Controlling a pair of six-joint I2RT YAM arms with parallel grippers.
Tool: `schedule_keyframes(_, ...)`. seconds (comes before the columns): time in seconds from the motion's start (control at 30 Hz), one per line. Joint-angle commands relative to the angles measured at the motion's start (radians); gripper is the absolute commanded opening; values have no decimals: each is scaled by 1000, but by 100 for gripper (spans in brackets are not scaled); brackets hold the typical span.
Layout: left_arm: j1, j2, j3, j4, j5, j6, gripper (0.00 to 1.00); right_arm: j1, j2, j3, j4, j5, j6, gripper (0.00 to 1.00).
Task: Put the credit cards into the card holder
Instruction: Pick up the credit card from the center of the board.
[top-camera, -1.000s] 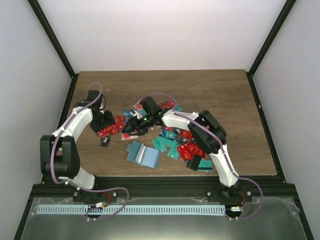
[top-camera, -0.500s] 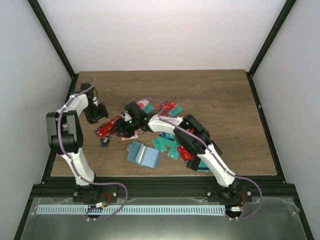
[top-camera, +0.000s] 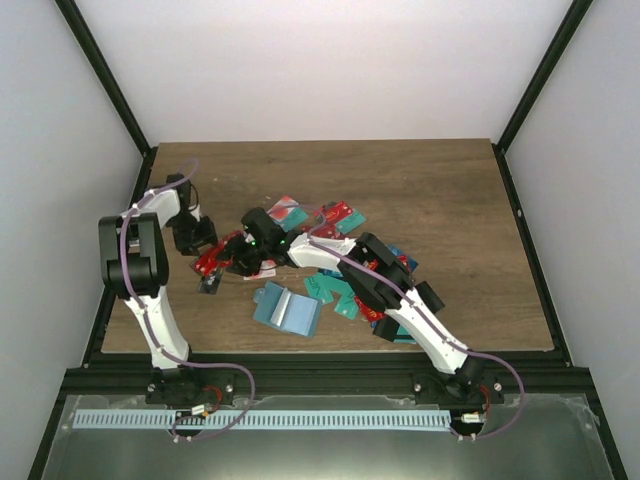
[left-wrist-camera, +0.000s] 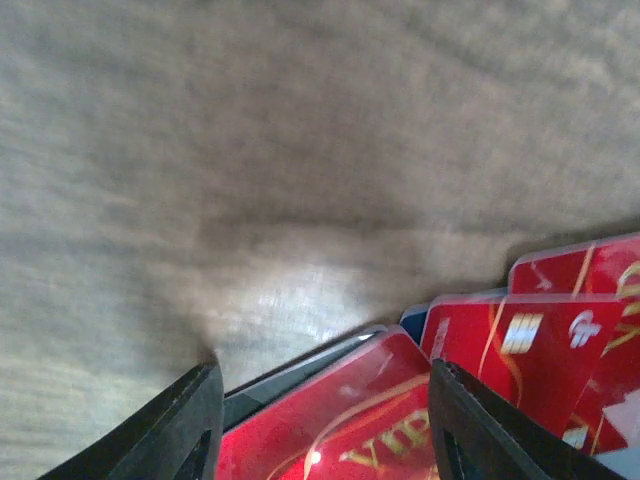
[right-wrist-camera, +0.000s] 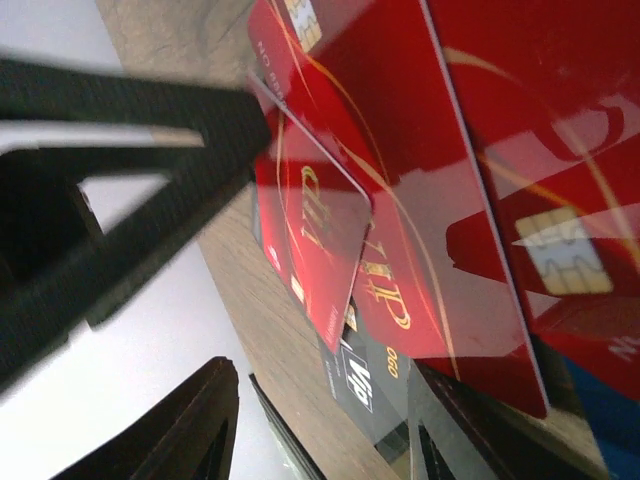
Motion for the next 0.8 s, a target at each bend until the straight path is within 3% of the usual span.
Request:
schedule_keyframes(0.0,-10,14,-122,-54,19,-8,58,-4,88,30,-102,77,84,49)
schedule_keyframes(0.33,-93,-42,-249,-8,109,-8,53,-13,128,34,-108,18,9,41)
schedule_keyframes(0.5,-113,-69,-265,12,209,-3,48,-19,121,27,-96,-24,-123,40)
schedule_keyframes(0.77,-170,-129,-311,17,294,-2,43,-64,-7,-147,-56,-5,-213,34)
